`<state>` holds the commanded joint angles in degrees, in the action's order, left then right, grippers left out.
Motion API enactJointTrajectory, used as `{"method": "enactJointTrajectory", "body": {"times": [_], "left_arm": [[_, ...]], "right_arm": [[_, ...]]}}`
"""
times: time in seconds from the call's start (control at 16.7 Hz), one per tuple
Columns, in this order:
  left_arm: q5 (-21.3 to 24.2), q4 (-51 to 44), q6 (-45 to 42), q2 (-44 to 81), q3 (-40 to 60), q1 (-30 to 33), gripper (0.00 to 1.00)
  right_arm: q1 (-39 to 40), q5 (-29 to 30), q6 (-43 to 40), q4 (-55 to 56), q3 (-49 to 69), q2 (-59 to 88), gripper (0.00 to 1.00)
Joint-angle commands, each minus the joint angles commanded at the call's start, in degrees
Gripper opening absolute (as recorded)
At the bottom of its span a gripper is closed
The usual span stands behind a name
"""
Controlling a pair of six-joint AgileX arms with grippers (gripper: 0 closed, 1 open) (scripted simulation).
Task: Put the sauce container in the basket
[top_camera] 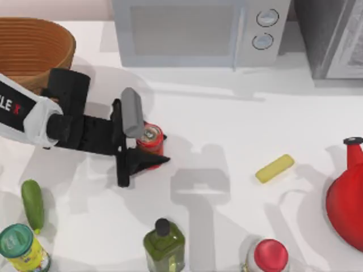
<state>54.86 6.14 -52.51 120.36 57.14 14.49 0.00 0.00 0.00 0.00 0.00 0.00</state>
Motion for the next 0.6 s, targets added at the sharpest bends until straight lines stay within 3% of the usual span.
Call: {"method": "enactJointTrajectory", "body": {"times": [0.48, 0.6], "left_arm": [[-0.1, -0.1, 0.0, -0.2, 0.1, -0.1, 0.00], [-2.0, -0.9, 1.6, -1.4, 1.1, 0.1, 0.00]], "right_arm": [[0.0, 0.0, 0.0, 0.0, 0.0, 0.0, 1.00], [0.0, 0.0, 0.0, 0.0, 0.0, 0.0, 1.00]]}}
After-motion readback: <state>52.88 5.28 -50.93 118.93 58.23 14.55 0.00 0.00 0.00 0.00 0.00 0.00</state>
